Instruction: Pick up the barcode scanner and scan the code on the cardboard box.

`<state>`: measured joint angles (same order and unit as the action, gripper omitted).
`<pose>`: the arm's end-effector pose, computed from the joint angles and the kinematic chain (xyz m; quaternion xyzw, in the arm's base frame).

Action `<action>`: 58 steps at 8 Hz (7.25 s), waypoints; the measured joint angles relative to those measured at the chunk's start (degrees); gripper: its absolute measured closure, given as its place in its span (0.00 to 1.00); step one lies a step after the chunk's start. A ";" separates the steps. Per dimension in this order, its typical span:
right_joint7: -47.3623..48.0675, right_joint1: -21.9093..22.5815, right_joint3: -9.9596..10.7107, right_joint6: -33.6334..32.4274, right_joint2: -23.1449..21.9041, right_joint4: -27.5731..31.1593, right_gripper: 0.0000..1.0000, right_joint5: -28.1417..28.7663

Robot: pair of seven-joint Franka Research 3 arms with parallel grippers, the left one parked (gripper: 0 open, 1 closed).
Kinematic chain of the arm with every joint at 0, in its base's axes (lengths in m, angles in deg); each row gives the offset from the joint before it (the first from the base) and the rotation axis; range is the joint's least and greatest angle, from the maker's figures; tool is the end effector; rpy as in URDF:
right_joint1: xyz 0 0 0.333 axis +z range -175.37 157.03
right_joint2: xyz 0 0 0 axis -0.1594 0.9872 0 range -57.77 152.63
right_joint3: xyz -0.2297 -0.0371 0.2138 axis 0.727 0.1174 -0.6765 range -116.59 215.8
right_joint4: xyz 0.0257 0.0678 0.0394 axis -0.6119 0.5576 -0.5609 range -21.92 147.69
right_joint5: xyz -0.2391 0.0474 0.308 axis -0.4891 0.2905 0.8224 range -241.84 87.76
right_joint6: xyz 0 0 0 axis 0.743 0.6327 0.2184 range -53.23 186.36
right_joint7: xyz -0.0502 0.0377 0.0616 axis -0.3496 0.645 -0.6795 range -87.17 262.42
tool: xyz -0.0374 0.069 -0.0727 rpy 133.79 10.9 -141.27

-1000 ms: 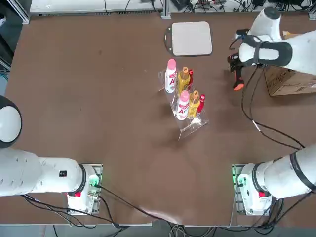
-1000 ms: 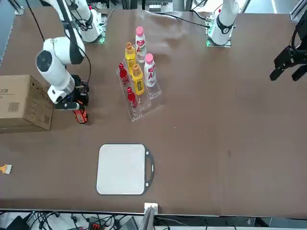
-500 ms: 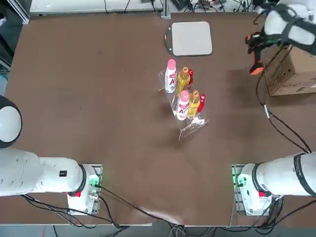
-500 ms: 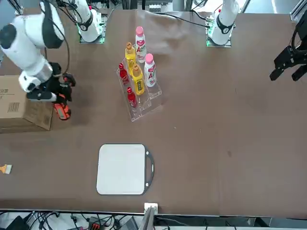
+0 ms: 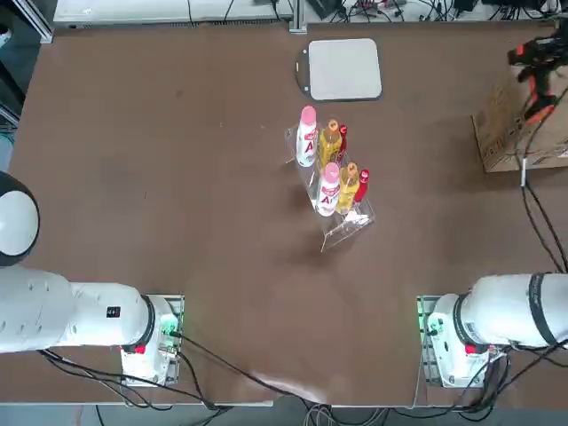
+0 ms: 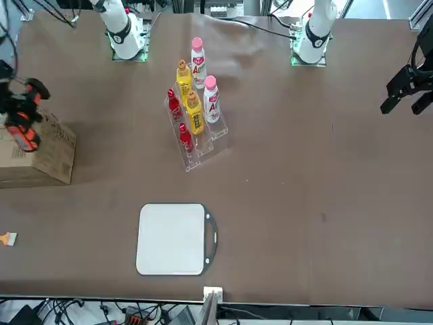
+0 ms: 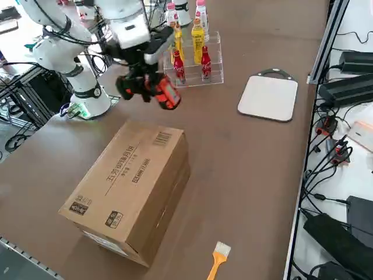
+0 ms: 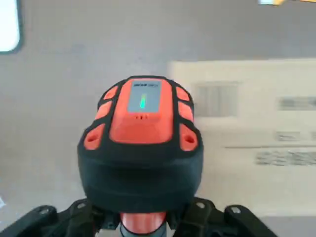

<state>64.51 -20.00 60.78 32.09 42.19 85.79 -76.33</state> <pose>0.4944 -0.2016 0.5013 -0.9998 -0.0079 -0.0157 0.0093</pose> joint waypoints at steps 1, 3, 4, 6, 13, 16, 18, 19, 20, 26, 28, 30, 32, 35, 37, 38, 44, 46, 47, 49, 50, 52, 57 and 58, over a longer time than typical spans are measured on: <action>-3.94 -3.37 0.11 -0.01 1.13 -1.00 0.58 0.00; -7.10 -5.83 0.10 0.01 5.48 -4.72 0.58 0.00; -7.27 -5.77 -0.23 0.02 7.81 -7.02 0.58 0.00; -7.30 -5.59 -0.88 0.01 11.56 -10.73 0.58 0.12; -5.91 -5.40 -1.41 -4.38 13.21 -11.84 0.58 3.74; -5.88 -5.45 -1.38 -5.06 13.14 -11.85 0.58 3.74; -5.88 -5.51 -1.31 -5.08 13.14 -11.88 0.58 3.72; -5.89 -5.52 -1.27 -5.08 13.14 -11.90 0.58 3.69; -5.89 -5.53 -1.24 -5.08 13.14 -11.93 0.58 3.66; -5.90 -5.55 -1.17 -5.08 13.14 -12.09 0.58 3.27; -5.91 -5.58 -1.14 -5.09 13.15 -12.09 0.58 2.69; -5.93 -5.59 -1.13 -5.11 13.15 -12.09 0.58 2.59; -5.85 -5.18 -1.31 -5.43 13.04 -12.13 0.58 2.59; 7.74 4.83 -1.87 -8.86 10.88 -12.35 0.58 2.62; 16.26 13.63 -2.37 -7.38 10.65 -11.37 0.58 2.59; 18.83 17.08 -2.43 -4.01 10.85 -8.99 0.58 2.58; 20.65 23.17 -2.38 23.48 16.02 13.54 0.58 2.57; 20.65 24.39 -2.39 28.91 19.96 15.03 0.58 2.59; 20.99 25.21 -2.39 31.37 21.93 15.27 0.58 2.61; 21.84 26.11 -2.39 35.22 24.88 15.39 0.58 2.64; 22.20 26.14 -2.37 35.36 24.90 15.38 0.58 2.64; 22.69 26.14 -2.35 35.90 24.93 15.37 0.41 2.65; 23.53 26.15 -2.24 33.52 20.75 14.35 0.00 2.68; 24.29 26.14 -2.13 30.77 17.10 13.77 0.00 2.70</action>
<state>88.79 6.15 58.65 62.86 59.29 99.56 -73.63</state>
